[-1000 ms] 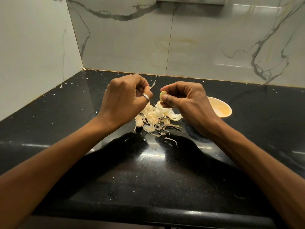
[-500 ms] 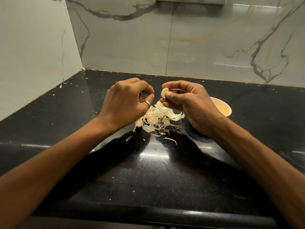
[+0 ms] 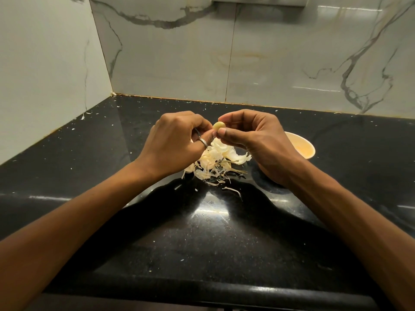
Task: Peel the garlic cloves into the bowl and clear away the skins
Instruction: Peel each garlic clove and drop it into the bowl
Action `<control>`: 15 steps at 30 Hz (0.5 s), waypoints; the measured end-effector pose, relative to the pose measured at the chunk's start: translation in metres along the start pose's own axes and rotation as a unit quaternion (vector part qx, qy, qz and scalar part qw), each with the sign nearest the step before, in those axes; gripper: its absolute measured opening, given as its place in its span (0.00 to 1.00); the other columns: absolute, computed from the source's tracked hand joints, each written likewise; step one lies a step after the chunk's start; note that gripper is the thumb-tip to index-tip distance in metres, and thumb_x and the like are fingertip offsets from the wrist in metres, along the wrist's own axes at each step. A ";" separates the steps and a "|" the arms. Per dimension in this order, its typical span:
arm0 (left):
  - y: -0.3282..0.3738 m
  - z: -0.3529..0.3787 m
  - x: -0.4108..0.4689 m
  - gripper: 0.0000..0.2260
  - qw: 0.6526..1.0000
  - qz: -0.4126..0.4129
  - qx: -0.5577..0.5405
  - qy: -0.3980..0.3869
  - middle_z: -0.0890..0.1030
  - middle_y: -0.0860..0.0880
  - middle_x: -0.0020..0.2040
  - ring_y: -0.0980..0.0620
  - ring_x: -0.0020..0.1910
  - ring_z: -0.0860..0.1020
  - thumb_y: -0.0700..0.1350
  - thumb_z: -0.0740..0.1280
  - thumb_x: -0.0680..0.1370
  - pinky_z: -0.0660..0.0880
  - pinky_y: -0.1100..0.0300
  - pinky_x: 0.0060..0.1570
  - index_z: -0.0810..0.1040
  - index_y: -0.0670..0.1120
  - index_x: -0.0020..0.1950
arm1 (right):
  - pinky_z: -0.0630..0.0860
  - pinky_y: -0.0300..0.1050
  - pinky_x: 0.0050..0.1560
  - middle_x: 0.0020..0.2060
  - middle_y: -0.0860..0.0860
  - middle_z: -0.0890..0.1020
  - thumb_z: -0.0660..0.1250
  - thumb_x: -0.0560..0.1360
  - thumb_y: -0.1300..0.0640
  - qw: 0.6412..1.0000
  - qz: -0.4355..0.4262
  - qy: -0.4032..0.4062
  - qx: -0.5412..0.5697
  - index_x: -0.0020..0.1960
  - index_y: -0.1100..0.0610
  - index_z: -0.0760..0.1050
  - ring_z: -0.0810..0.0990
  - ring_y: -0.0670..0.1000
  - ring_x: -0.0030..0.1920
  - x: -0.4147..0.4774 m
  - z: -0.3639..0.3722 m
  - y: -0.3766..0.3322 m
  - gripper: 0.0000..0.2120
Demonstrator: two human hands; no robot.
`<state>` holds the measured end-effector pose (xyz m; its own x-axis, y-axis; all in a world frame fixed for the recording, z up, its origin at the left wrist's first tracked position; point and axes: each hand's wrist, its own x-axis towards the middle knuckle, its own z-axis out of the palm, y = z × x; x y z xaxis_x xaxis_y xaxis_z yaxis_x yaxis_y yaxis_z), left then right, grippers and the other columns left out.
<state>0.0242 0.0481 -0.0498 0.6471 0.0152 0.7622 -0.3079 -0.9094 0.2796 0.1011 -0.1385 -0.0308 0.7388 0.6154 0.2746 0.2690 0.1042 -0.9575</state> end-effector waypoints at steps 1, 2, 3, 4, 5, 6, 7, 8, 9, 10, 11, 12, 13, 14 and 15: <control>0.000 0.000 0.000 0.18 1.000 -0.002 -0.003 -0.001 0.84 0.52 0.41 0.53 0.37 0.80 0.59 0.66 0.77 0.79 0.51 0.37 0.85 0.47 0.49 | 0.81 0.40 0.50 0.50 0.58 0.87 0.74 0.74 0.68 1.000 -0.006 0.000 -0.006 0.59 0.65 0.80 0.86 0.52 0.49 0.000 0.000 0.000 0.14; 0.000 0.000 0.000 0.18 1.000 -0.003 -0.005 -0.003 0.84 0.51 0.41 0.53 0.37 0.80 0.60 0.65 0.77 0.79 0.51 0.37 0.85 0.46 0.49 | 0.81 0.39 0.50 0.49 0.57 0.87 0.74 0.74 0.68 1.000 -0.012 0.000 -0.009 0.59 0.65 0.81 0.86 0.50 0.48 0.000 0.000 0.001 0.14; -0.001 0.000 0.000 0.19 1.000 -0.004 -0.006 -0.004 0.84 0.51 0.41 0.53 0.37 0.80 0.60 0.65 0.77 0.80 0.51 0.37 0.85 0.46 0.49 | 0.80 0.39 0.50 0.48 0.56 0.87 0.75 0.73 0.67 1.000 -0.018 -0.001 -0.012 0.59 0.65 0.81 0.86 0.49 0.47 0.000 0.000 0.001 0.14; -0.001 -0.001 0.001 0.19 1.000 -0.005 -0.007 -0.005 0.84 0.51 0.40 0.53 0.37 0.80 0.59 0.64 0.77 0.79 0.50 0.37 0.85 0.46 0.49 | 0.80 0.38 0.50 0.48 0.56 0.87 0.75 0.73 0.67 1.000 -0.023 -0.003 -0.016 0.58 0.65 0.81 0.85 0.48 0.47 0.000 0.000 0.001 0.14; -0.001 -0.001 0.001 0.18 1.000 -0.008 -0.006 -0.006 0.84 0.51 0.40 0.53 0.37 0.80 0.59 0.64 0.77 0.79 0.50 0.37 0.85 0.46 0.49 | 0.80 0.38 0.50 0.47 0.55 0.87 0.75 0.73 0.67 0.999 -0.028 -0.005 -0.021 0.58 0.65 0.81 0.85 0.47 0.46 -0.001 0.000 0.001 0.14; -0.001 -0.001 0.001 0.17 1.000 -0.009 -0.006 -0.005 0.84 0.51 0.40 0.53 0.36 0.80 0.58 0.65 0.77 0.79 0.50 0.37 0.85 0.47 0.49 | 0.80 0.38 0.50 0.47 0.55 0.87 0.76 0.72 0.67 0.999 -0.032 -0.007 -0.023 0.58 0.65 0.81 0.85 0.47 0.46 -0.001 0.000 0.001 0.15; -0.001 -0.001 0.000 0.16 1.000 -0.010 -0.004 -0.005 0.84 0.51 0.39 0.53 0.36 0.80 0.57 0.65 0.77 0.79 0.50 0.36 0.85 0.47 0.48 | 0.80 0.37 0.49 0.47 0.56 0.87 0.76 0.72 0.67 0.999 -0.035 -0.008 -0.022 0.58 0.66 0.81 0.85 0.47 0.46 -0.001 0.001 0.001 0.15; -0.001 -0.001 0.000 0.15 1.000 -0.010 -0.004 -0.004 0.84 0.51 0.39 0.53 0.36 0.80 0.56 0.66 0.76 0.79 0.50 0.36 0.85 0.47 0.48 | 0.79 0.37 0.49 0.47 0.56 0.87 0.76 0.72 0.68 0.999 -0.038 -0.009 -0.020 0.58 0.66 0.81 0.85 0.47 0.45 -0.001 0.001 0.001 0.15; -0.001 -0.001 0.000 0.14 1.000 -0.012 -0.005 -0.004 0.83 0.52 0.39 0.53 0.35 0.80 0.56 0.66 0.76 0.79 0.50 0.35 0.85 0.47 0.48 | 0.79 0.37 0.48 0.47 0.56 0.87 0.76 0.72 0.68 0.999 -0.041 -0.009 -0.020 0.58 0.67 0.81 0.85 0.47 0.45 -0.002 0.002 0.002 0.15; 0.000 -0.001 0.000 0.14 1.000 -0.014 -0.007 -0.005 0.83 0.52 0.39 0.54 0.35 0.80 0.55 0.66 0.76 0.79 0.50 0.35 0.85 0.47 0.48 | 0.80 0.37 0.49 0.47 0.57 0.87 0.76 0.72 0.68 0.999 -0.045 -0.010 -0.022 0.58 0.67 0.81 0.85 0.47 0.46 -0.002 0.002 0.002 0.15; 0.000 -0.001 0.000 0.14 1.000 -0.015 -0.008 -0.006 0.83 0.52 0.38 0.54 0.35 0.79 0.55 0.66 0.76 0.79 0.50 0.35 0.85 0.47 0.47 | 0.80 0.38 0.50 0.48 0.57 0.87 0.76 0.72 0.68 0.998 -0.049 -0.012 -0.026 0.57 0.66 0.82 0.86 0.48 0.46 -0.002 0.002 0.002 0.15; 0.000 -0.001 0.000 0.13 1.000 -0.015 -0.008 -0.007 0.83 0.52 0.38 0.54 0.35 0.79 0.54 0.66 0.76 0.79 0.50 0.35 0.85 0.46 0.47 | 0.80 0.39 0.51 0.48 0.58 0.87 0.76 0.72 0.67 0.998 -0.052 -0.014 -0.029 0.57 0.65 0.82 0.86 0.49 0.47 -0.002 0.002 0.002 0.14; 0.000 -0.001 0.000 0.12 1.000 -0.014 -0.007 -0.007 0.82 0.52 0.38 0.54 0.35 0.79 0.54 0.67 0.76 0.79 0.50 0.35 0.84 0.46 0.46 | 0.81 0.40 0.52 0.48 0.58 0.87 0.76 0.71 0.67 0.998 -0.055 -0.017 -0.032 0.57 0.65 0.82 0.86 0.49 0.48 -0.002 0.002 0.002 0.14; 0.000 -0.001 0.000 0.12 1.000 -0.013 -0.007 -0.007 0.82 0.52 0.38 0.55 0.35 0.79 0.53 0.67 0.75 0.78 0.50 0.35 0.84 0.46 0.46 | 0.81 0.40 0.52 0.48 0.58 0.87 0.76 0.72 0.67 0.998 -0.058 -0.019 -0.035 0.56 0.64 0.82 0.86 0.50 0.48 -0.002 0.002 0.002 0.14; 0.000 -0.001 0.000 0.11 1.000 -0.012 -0.006 -0.007 0.82 0.52 0.38 0.55 0.35 0.79 0.53 0.67 0.75 0.78 0.50 0.35 0.83 0.46 0.45 | 0.81 0.40 0.52 0.48 0.58 0.87 0.76 0.72 0.67 0.997 -0.061 -0.022 -0.038 0.56 0.64 0.83 0.86 0.50 0.48 -0.002 0.002 0.002 0.13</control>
<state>0.0233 0.0488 -0.0494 0.6643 0.0317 0.7468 -0.3001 -0.9037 0.3053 0.0992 -0.1375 -0.0337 0.6710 0.6350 0.3828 0.4020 0.1223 -0.9074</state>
